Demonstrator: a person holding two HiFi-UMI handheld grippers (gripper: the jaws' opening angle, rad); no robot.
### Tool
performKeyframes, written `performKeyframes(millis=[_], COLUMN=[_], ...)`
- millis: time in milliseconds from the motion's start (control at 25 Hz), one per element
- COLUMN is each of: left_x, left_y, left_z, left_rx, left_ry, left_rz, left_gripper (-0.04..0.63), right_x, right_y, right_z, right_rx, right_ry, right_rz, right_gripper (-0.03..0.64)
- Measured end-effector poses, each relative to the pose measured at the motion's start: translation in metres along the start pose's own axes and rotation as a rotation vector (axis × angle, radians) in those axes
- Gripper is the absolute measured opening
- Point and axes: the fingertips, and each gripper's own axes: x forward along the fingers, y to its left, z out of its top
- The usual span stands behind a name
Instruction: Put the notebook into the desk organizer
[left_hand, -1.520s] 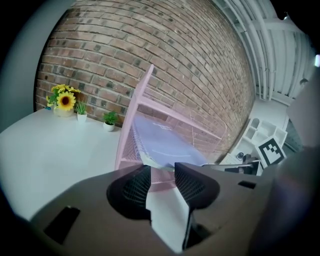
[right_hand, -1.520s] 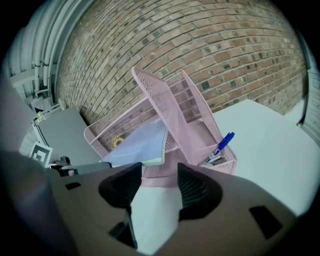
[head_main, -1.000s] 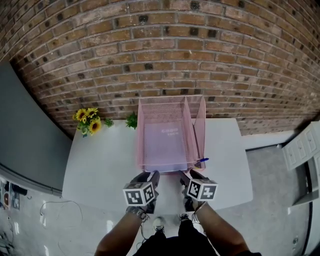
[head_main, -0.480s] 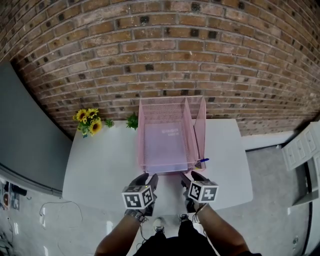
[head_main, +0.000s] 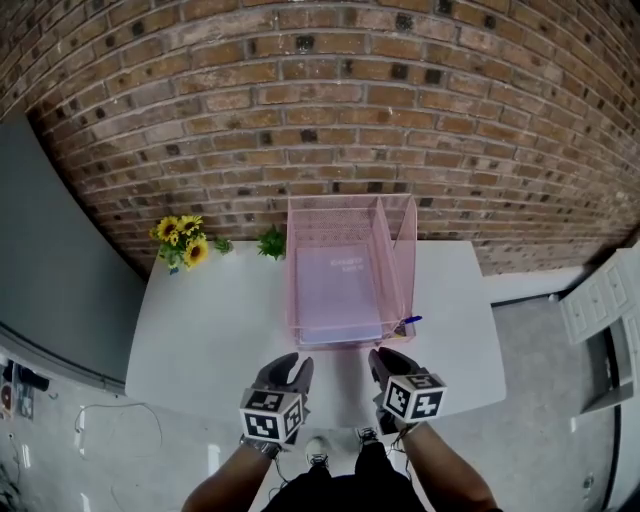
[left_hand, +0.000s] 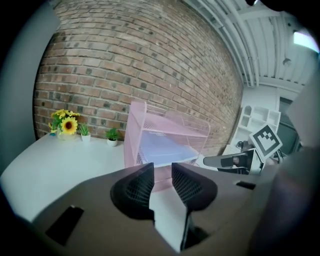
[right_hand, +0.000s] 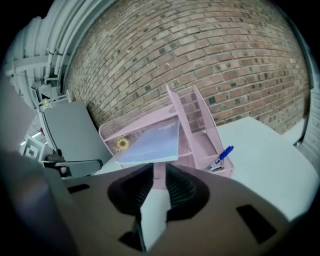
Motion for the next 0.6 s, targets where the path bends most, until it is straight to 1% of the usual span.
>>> performKeyframes(millis=[80, 160, 280, 480, 600], left_x=[-0.007, -0.013, -0.022, -0.038, -0.051], left_y=[-0.007, -0.015, -0.029, -0.064, -0.084], left_z=[0.008, 0.017, 0.027, 0.040, 0.045], left_rx=[0.035, 0.064, 0.097, 0.153, 0.192], left_ry=[-0.026, -0.052, -0.079, -0.157, -0.215], left_rz=[-0.027, -0.060, -0.112, -0.226, -0.241], left_gripper=[0.078, 0.044, 0.012, 0.006, 0.006], right_x=[-0.008, -0.019, -0.038, -0.073, -0.094], right_y=[0.014, 0.032, 0.056, 0.076, 0.079], right_z=[0.009, 0.020, 0.031, 0.038, 0.041], right_rx=[-0.030, -0.055, -0.101, -0.199, -0.250], right_ry=[-0.049, -0.104, -0.164, -0.201, -0.221], right_rz=[0.025, 0.078, 0.148, 0.191, 0.204], right_gripper=[0.004, 0.003, 0.003, 0.003, 0.003])
